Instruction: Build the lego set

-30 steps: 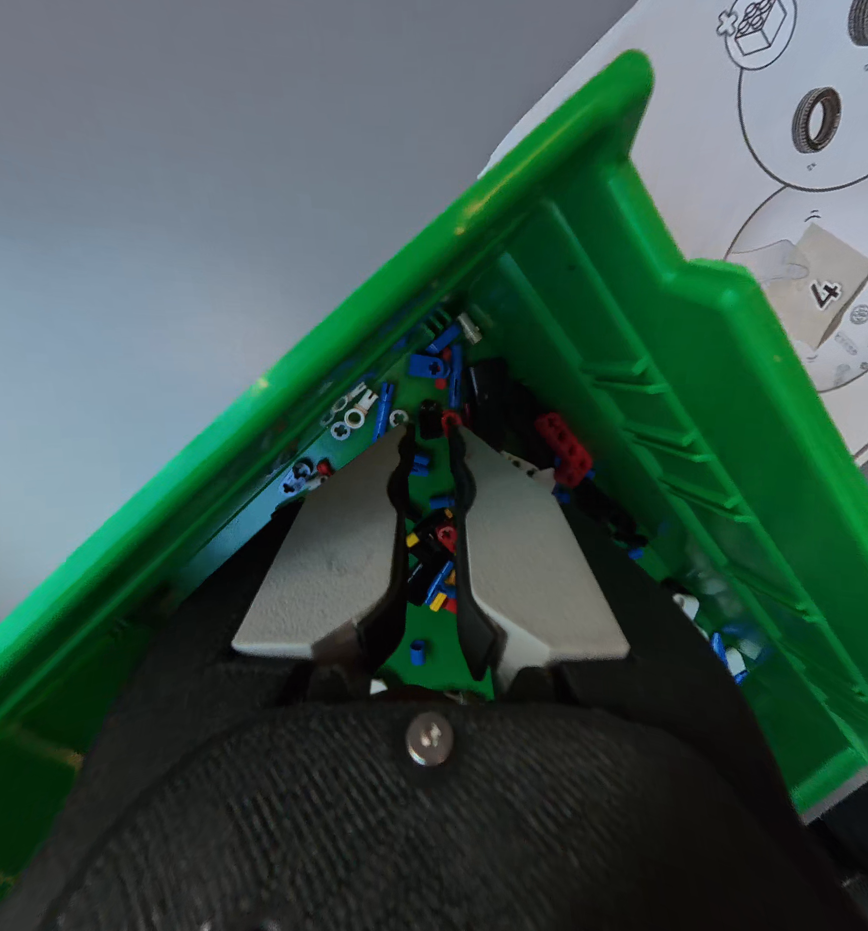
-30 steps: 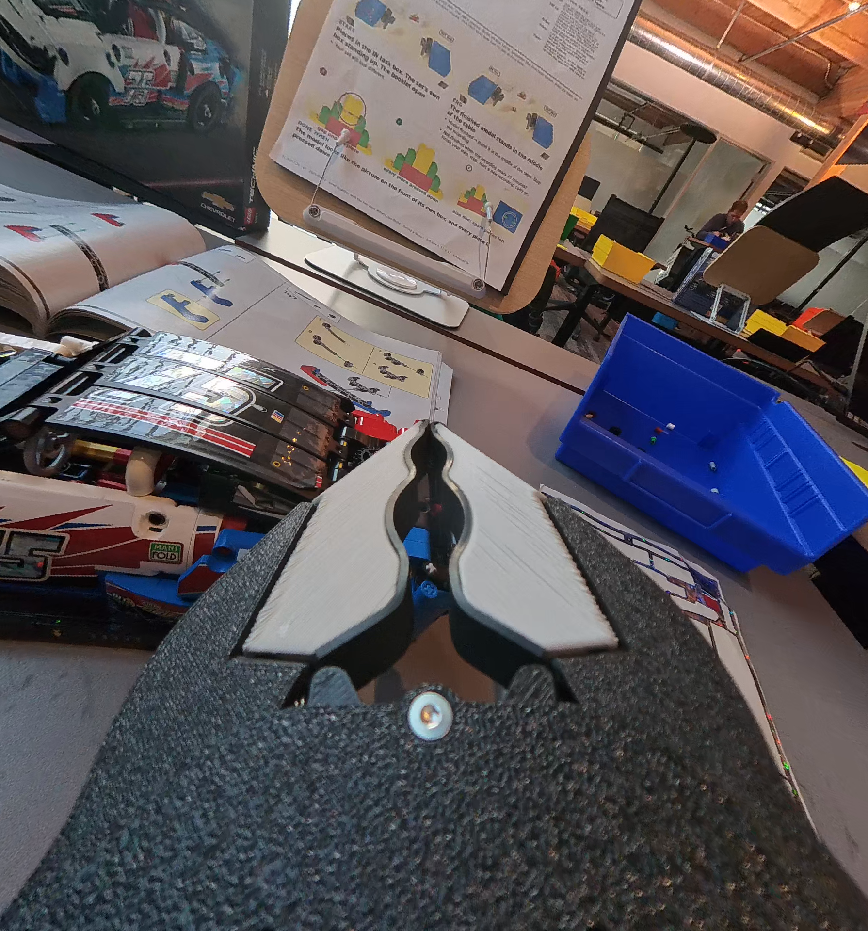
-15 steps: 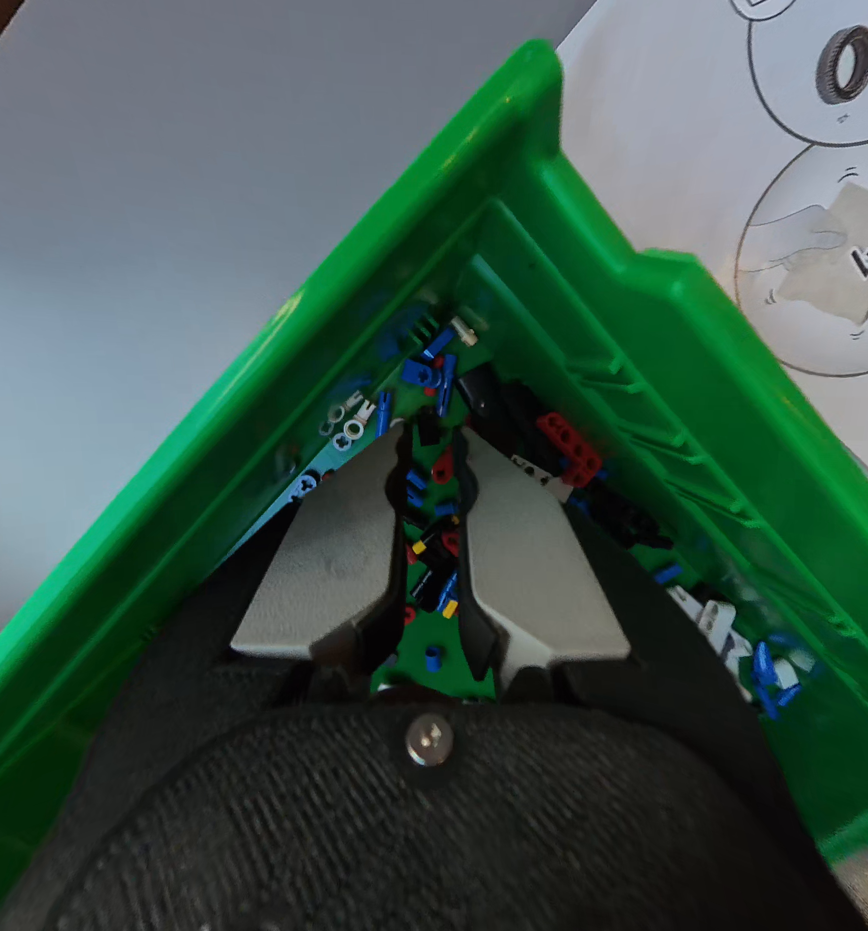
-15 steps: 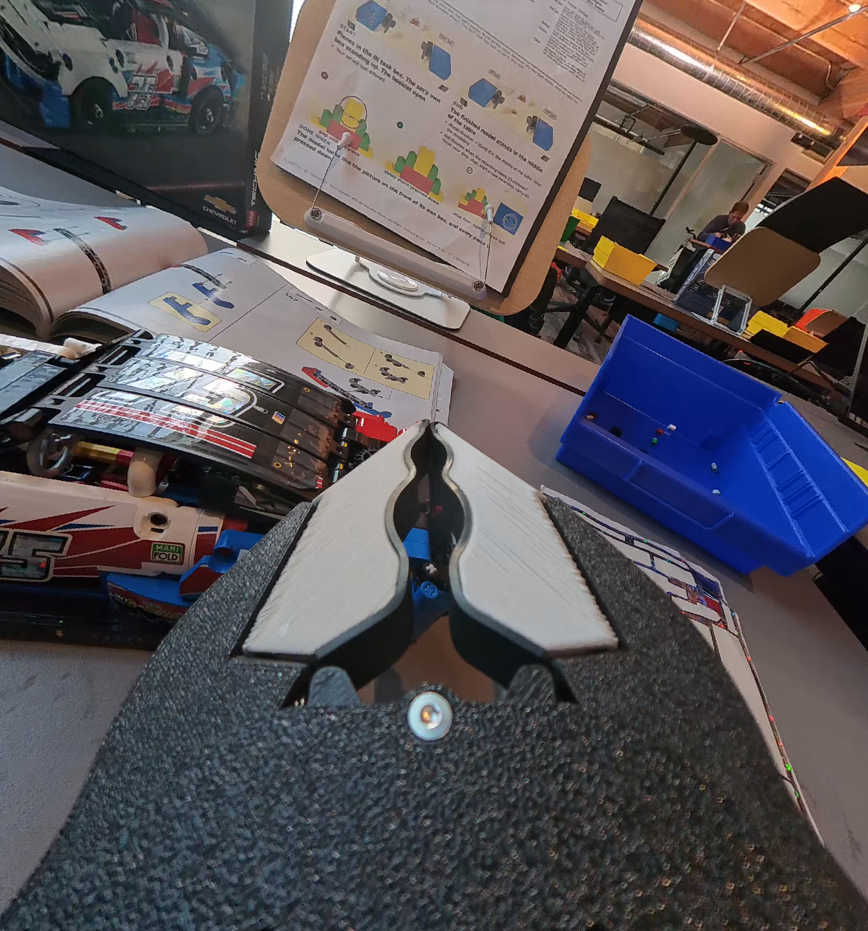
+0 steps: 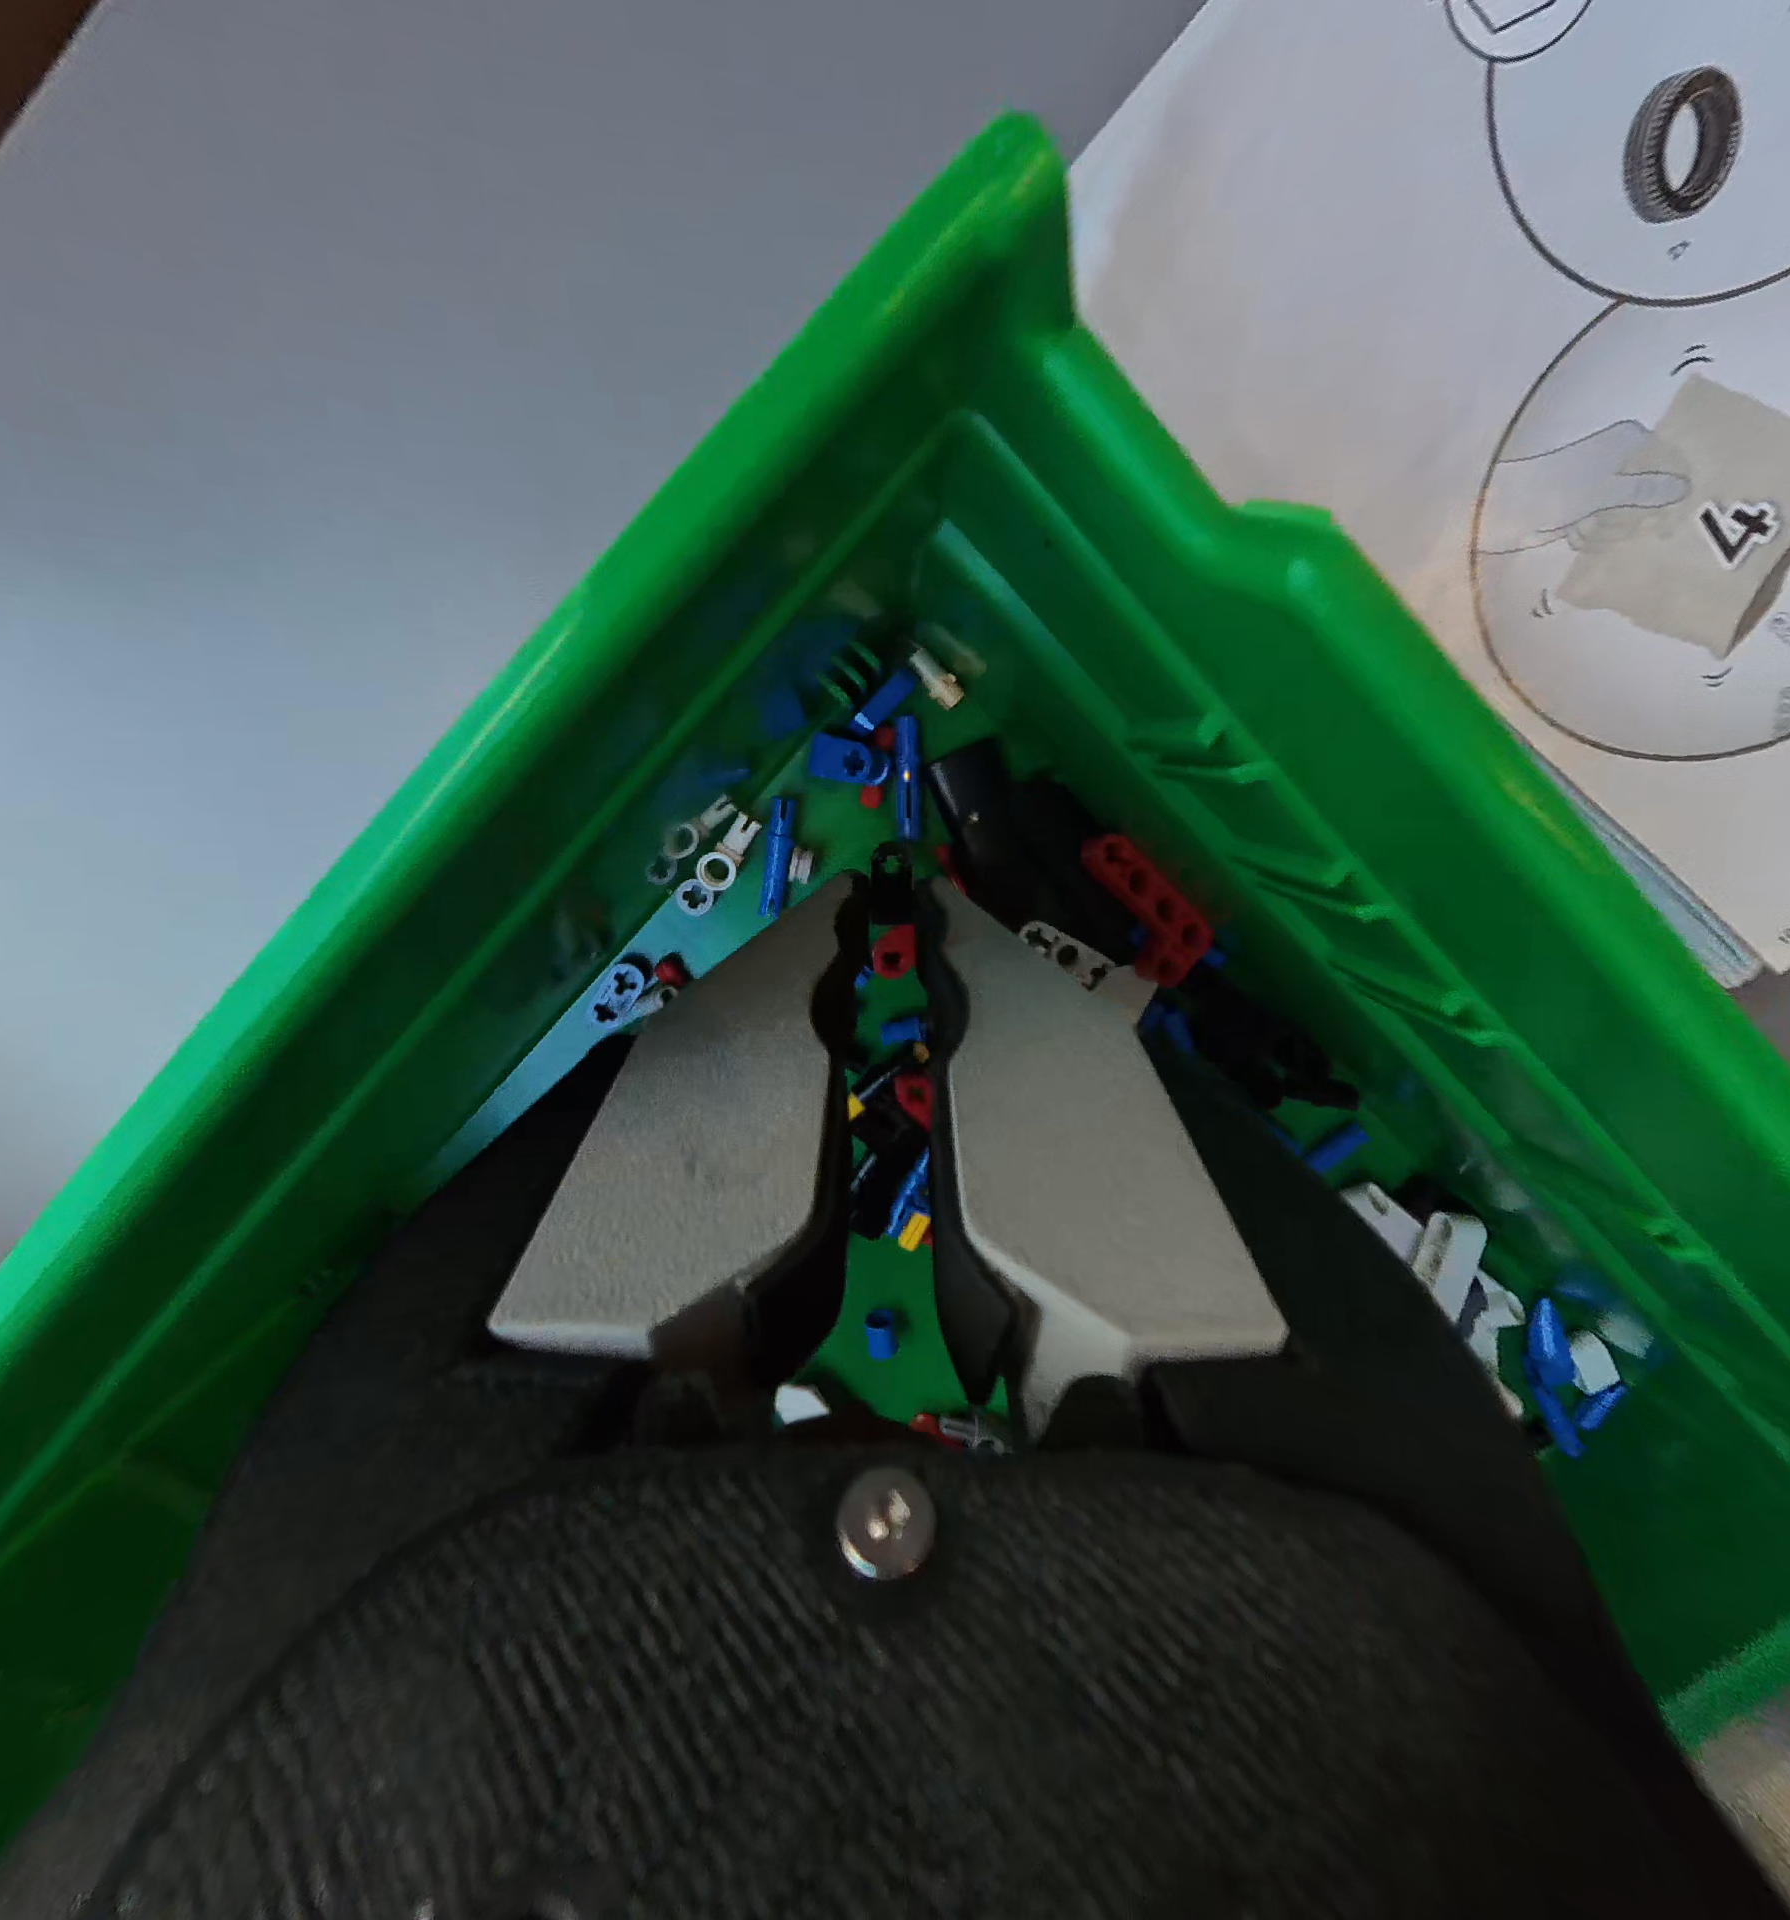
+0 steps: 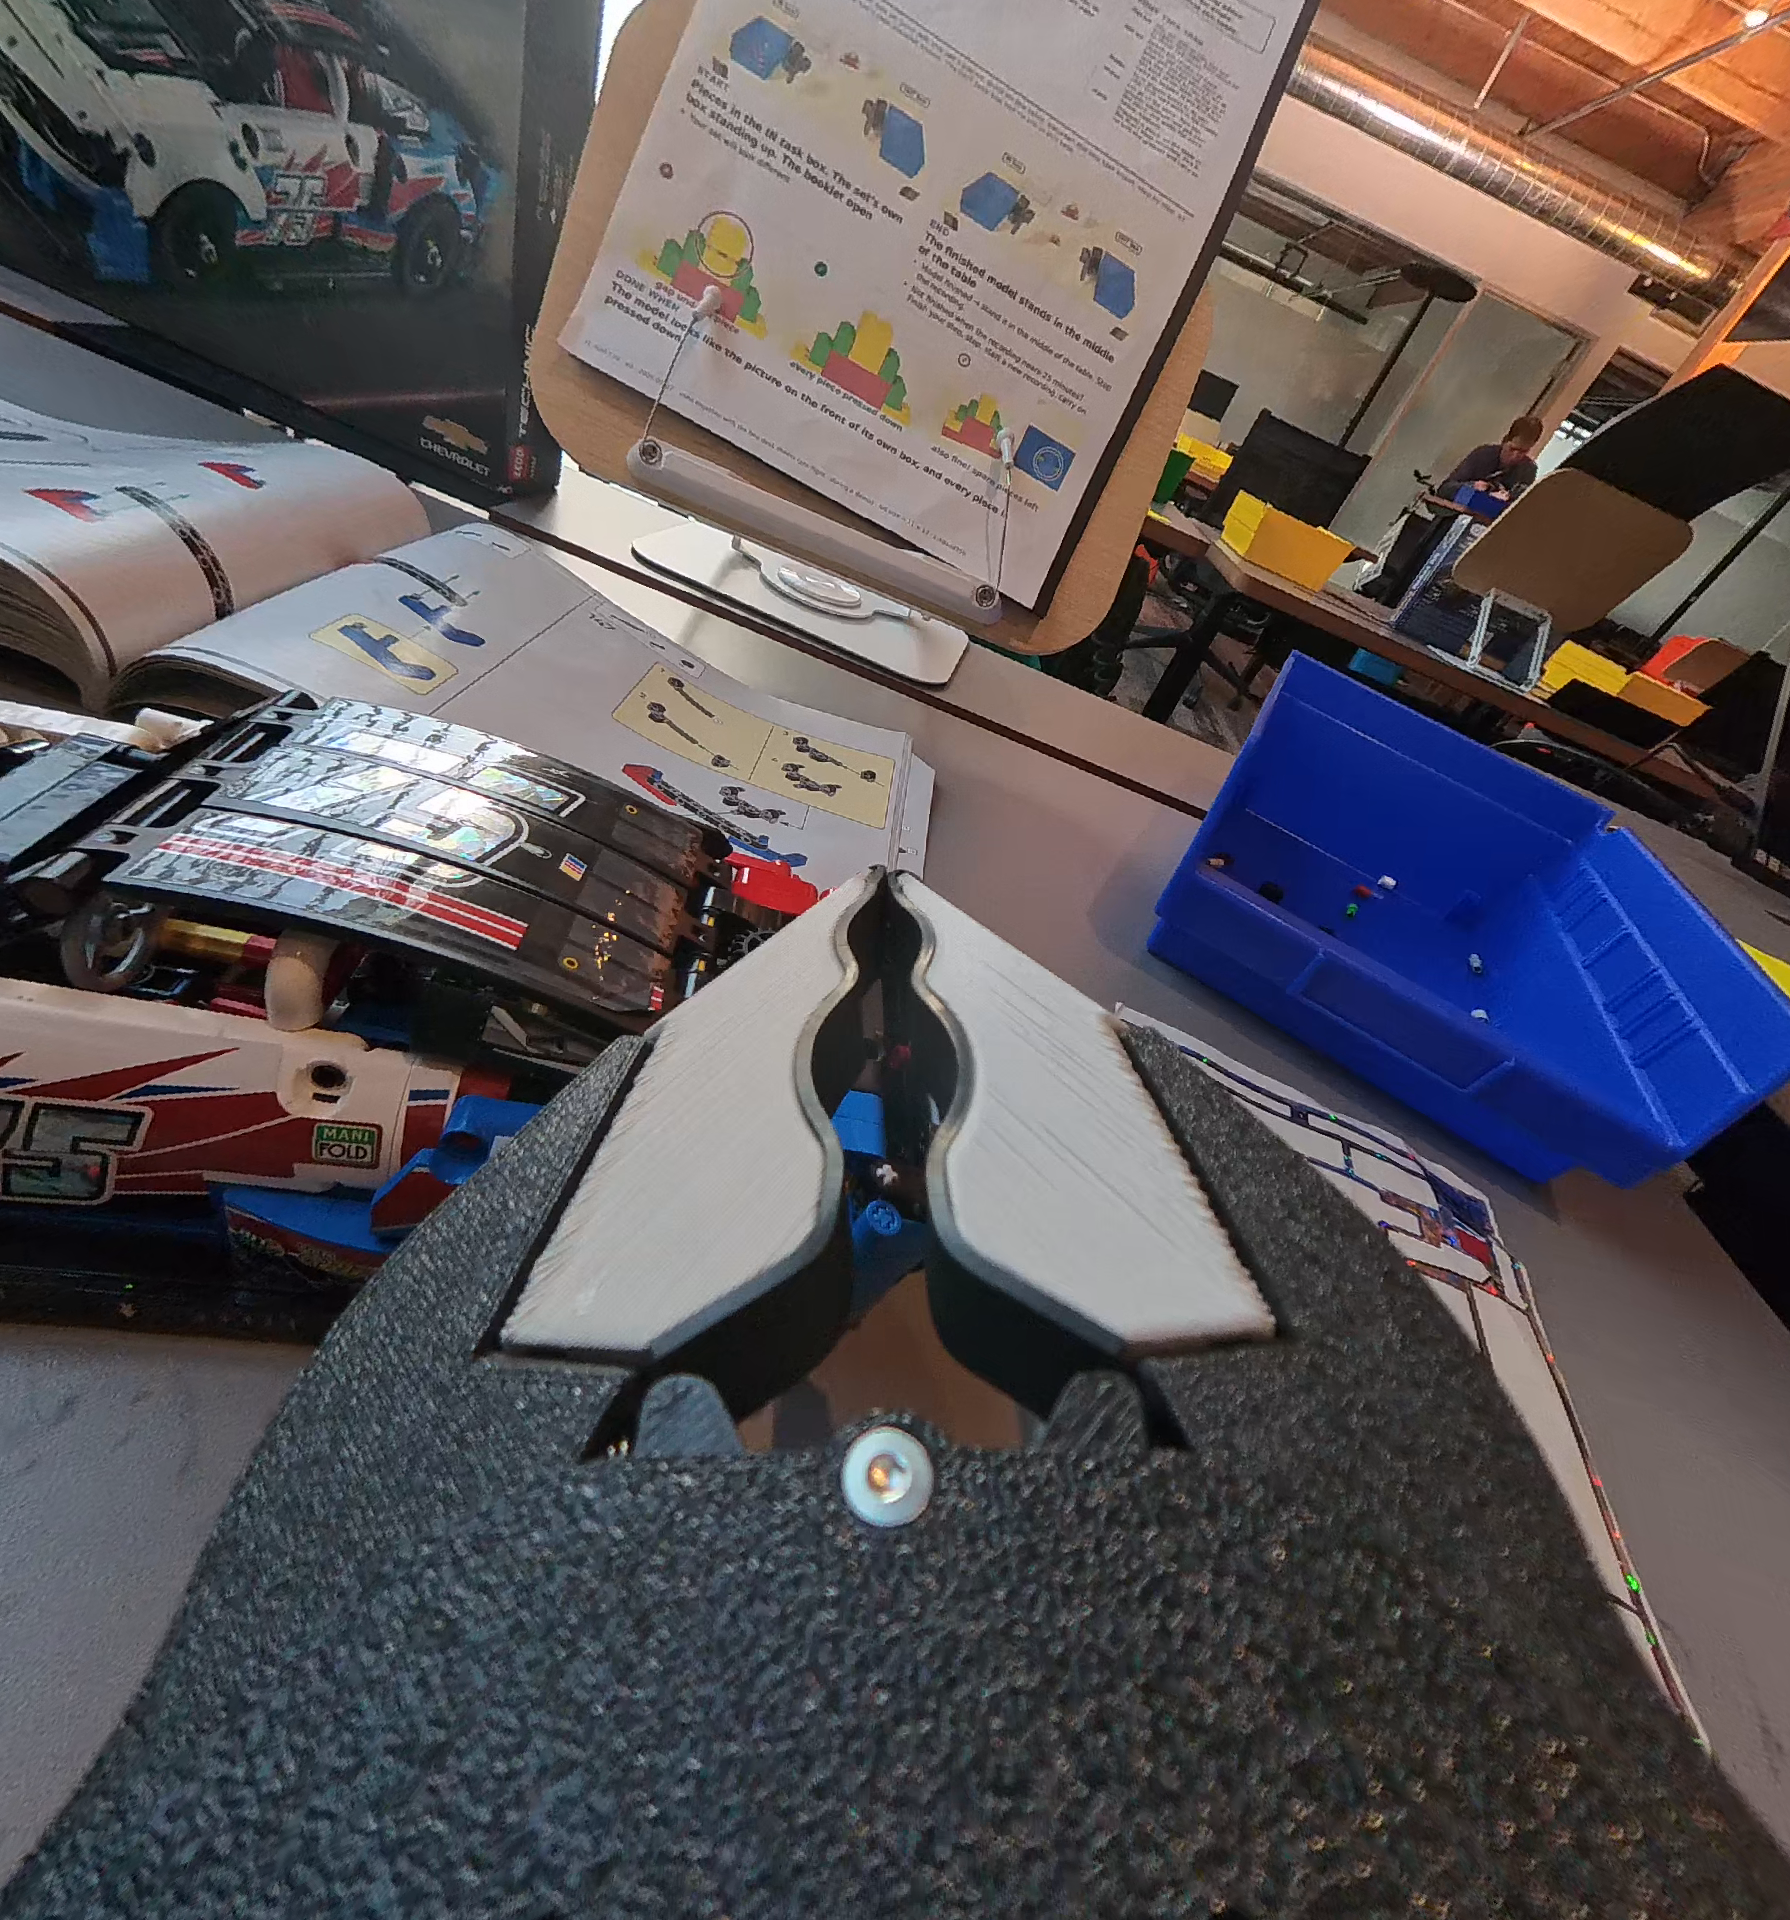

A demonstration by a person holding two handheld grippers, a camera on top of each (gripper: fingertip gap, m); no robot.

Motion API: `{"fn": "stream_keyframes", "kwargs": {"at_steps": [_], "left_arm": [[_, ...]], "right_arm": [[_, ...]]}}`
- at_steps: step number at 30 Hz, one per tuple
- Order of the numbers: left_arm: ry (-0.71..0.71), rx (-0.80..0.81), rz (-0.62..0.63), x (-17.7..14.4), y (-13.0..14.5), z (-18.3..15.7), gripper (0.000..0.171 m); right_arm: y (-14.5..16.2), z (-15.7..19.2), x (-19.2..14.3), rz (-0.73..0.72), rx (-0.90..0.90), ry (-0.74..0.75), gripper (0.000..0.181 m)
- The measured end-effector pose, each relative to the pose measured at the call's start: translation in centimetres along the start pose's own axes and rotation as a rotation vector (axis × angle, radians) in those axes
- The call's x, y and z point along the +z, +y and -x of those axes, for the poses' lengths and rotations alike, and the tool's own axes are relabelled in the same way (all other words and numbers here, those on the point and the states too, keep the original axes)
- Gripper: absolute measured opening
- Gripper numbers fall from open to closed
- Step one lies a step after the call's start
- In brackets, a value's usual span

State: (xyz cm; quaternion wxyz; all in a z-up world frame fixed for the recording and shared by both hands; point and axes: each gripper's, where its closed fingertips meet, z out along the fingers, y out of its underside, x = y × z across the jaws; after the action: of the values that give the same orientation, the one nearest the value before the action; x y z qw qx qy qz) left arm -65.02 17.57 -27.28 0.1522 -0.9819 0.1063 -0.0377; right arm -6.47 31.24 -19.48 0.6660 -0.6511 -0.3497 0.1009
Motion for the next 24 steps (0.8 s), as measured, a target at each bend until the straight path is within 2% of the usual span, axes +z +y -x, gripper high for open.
{"fn": "stream_keyframes", "kwargs": {"at_steps": [8,13,17,19,21,24], "left_arm": [[-0.034,0.019,-0.095,-4.8,-0.3,-1.1,0.006],[-0.042,0.096,-0.23,-9.3,-1.9,-5.4,0.006],[-0.053,0.219,-0.331,-12.5,-3.6,-11.0,0.006],[-0.003,0.286,-0.377,-13.3,-4.4,-15.0,0.006],[0.02,0.349,-0.405,-13.6,-4.8,-18.8,0.006],[0.138,0.49,-0.402,-12.5,-4.6,-25.9,0.006]], "right_arm": [[-0.1,0.2,-0.1,-0.007,0.0,-0.009,0.0],[-0.4,0.2,-0.2,-0.024,0.018,-0.017,0.0],[-0.7,0.4,-0.3,-0.043,0.032,-0.035,0.0],[-0.9,0.4,-0.5,-0.056,0.04,-0.043,0.0],[-1.1,0.5,-0.7,-0.073,0.051,-0.051,0.0],[-1.7,0.6,-1.0,-0.105,0.063,-0.066,0.0]]}}
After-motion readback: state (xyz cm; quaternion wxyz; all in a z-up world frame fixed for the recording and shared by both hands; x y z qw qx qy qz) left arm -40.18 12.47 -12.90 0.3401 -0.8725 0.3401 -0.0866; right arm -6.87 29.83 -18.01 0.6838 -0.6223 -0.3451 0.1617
